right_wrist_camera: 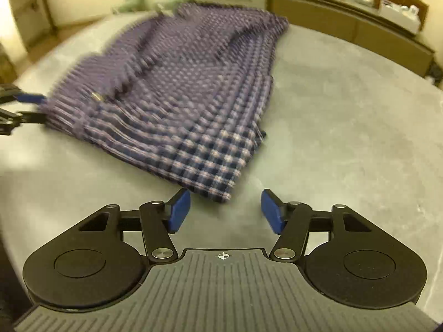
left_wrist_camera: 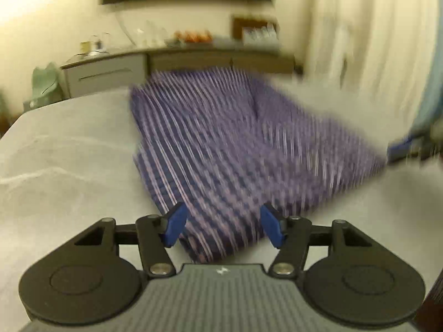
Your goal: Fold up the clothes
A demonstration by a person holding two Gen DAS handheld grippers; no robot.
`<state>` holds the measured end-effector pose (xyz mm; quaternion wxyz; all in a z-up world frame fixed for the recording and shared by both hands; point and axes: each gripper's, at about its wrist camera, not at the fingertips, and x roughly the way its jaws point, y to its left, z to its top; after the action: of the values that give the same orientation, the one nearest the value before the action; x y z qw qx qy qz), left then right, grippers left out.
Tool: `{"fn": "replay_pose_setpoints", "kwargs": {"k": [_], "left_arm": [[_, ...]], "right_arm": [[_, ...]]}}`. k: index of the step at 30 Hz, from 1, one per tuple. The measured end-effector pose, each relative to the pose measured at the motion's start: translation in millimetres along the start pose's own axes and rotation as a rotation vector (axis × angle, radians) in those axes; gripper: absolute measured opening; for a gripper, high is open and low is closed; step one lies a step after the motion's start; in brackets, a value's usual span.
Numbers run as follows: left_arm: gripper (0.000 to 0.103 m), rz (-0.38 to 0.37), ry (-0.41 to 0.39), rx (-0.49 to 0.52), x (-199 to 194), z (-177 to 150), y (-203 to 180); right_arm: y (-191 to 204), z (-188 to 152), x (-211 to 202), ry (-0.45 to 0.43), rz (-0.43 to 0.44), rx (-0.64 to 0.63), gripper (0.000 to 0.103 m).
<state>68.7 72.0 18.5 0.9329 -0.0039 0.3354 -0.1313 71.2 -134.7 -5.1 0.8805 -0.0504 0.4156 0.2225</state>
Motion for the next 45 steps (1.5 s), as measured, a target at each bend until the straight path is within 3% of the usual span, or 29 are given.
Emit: {"fn": "replay_pose_setpoints", "kwargs": {"k": [4, 7, 10, 12, 16, 21, 23, 25, 27, 29, 30, 31, 33, 37, 41, 45], "left_arm": [[0.065, 0.024, -0.034, -0.063, 5, 39, 24], [0.064, -0.021, -0.02, -0.013, 31, 39, 12], [0.063, -0.07, -0.009, 0.155, 61, 29, -20], [0.059, -0.074, 0.048, 0.223, 77, 18, -33], [0.06, -0.041, 0.132, 0.25, 85, 8, -43], [0.06, -0.085, 0.187, 0.335, 50, -10, -61], [0.061, -0.125, 0.212, 0.363, 29, -23, -67], [0.063, -0.164, 0.234, 0.367, 13, -27, -68], [0.055, -0.189, 0.223, 0.338, 1, -16, -59], [0.055, -0.18, 0.142, 0.25, -12, 14, -37], [0.056, -0.16, 0.095, 0.214, -17, 32, -26], [0.06, -0.123, 0.043, 0.187, -18, 51, -13], [0.067, -0.05, 0.02, 0.156, 4, 93, 13], [0.067, 0.083, 0.036, 0.113, 67, 171, 63], [0.069, 0.136, 0.097, 0.165, 152, 200, 83], [0.075, 0.157, 0.15, 0.261, 231, 192, 81]], "right_arm": [[-30, 23, -17, -0.141, 0.012, 0.129, 0.077], [-44, 34, 14, -0.134, 0.014, 0.186, 0.073], [-21, 40, 40, -0.152, 0.038, 0.07, 0.068], [1, 43, 56, -0.169, 0.068, -0.05, 0.066], [30, 39, 84, -0.044, 0.019, -0.133, 0.07], [50, 29, 62, 0.086, 0.049, -0.171, 0.073], [61, 14, 45, 0.139, 0.081, -0.214, 0.079], [74, -1, 35, 0.188, 0.117, -0.275, 0.095], [83, -10, 29, 0.216, 0.153, -0.33, 0.1], [67, -1, 20, 0.219, 0.209, -0.293, 0.087], [50, 10, 11, 0.197, 0.233, -0.252, 0.073], [32, 23, 0, 0.141, 0.238, -0.2, 0.075], [-2, 52, -13, 0.024, 0.218, -0.096, 0.081], [-57, 113, -3, -0.137, 0.123, 0.097, 0.082], [-97, 180, 60, -0.146, 0.048, 0.179, 0.083], [-111, 223, 138, -0.096, 0.0, 0.143, 0.087]]}}
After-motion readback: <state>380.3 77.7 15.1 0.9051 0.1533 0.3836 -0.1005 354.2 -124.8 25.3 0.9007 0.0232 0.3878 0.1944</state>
